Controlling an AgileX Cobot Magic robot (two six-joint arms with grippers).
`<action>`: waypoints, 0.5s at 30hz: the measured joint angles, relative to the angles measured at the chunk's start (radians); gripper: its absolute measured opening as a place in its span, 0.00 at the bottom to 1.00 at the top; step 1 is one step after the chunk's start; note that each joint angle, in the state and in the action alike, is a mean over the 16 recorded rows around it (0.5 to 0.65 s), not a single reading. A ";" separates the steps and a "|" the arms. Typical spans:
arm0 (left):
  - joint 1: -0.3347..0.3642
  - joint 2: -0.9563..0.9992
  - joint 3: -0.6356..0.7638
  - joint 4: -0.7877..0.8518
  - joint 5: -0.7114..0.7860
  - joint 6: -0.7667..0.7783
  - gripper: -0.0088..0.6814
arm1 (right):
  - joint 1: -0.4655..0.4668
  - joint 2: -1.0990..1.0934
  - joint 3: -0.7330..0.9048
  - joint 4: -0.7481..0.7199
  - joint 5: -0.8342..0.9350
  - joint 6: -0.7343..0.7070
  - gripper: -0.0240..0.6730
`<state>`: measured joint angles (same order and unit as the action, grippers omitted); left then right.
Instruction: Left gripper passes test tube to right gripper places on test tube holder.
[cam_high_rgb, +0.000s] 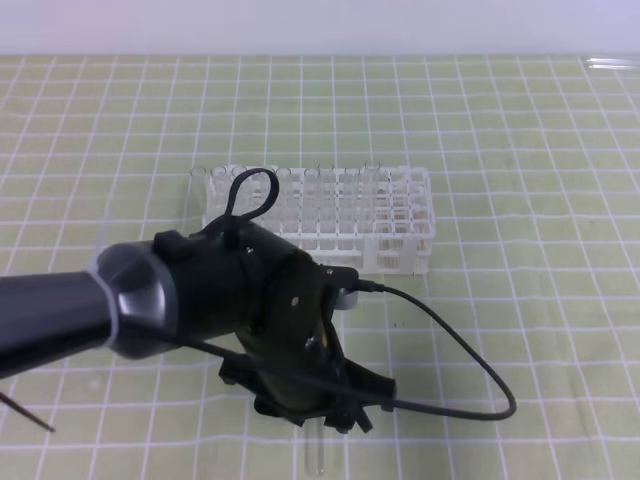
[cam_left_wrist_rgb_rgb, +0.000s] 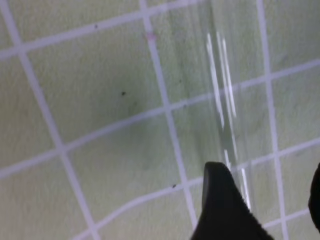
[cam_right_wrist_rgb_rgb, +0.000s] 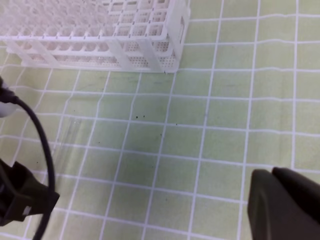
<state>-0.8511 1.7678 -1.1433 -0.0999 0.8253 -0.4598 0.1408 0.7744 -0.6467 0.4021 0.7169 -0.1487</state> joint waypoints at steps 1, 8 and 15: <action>0.000 0.006 -0.006 0.001 0.004 -0.001 0.50 | 0.000 0.000 0.000 0.000 -0.001 0.000 0.01; 0.000 0.043 -0.042 0.016 0.047 -0.010 0.49 | 0.000 0.000 0.000 0.000 -0.005 0.000 0.01; 0.001 0.080 -0.061 0.041 0.077 -0.018 0.49 | 0.000 0.000 0.000 0.000 -0.006 0.000 0.01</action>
<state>-0.8503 1.8475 -1.2043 -0.0592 0.9024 -0.4779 0.1408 0.7744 -0.6467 0.4021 0.7105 -0.1487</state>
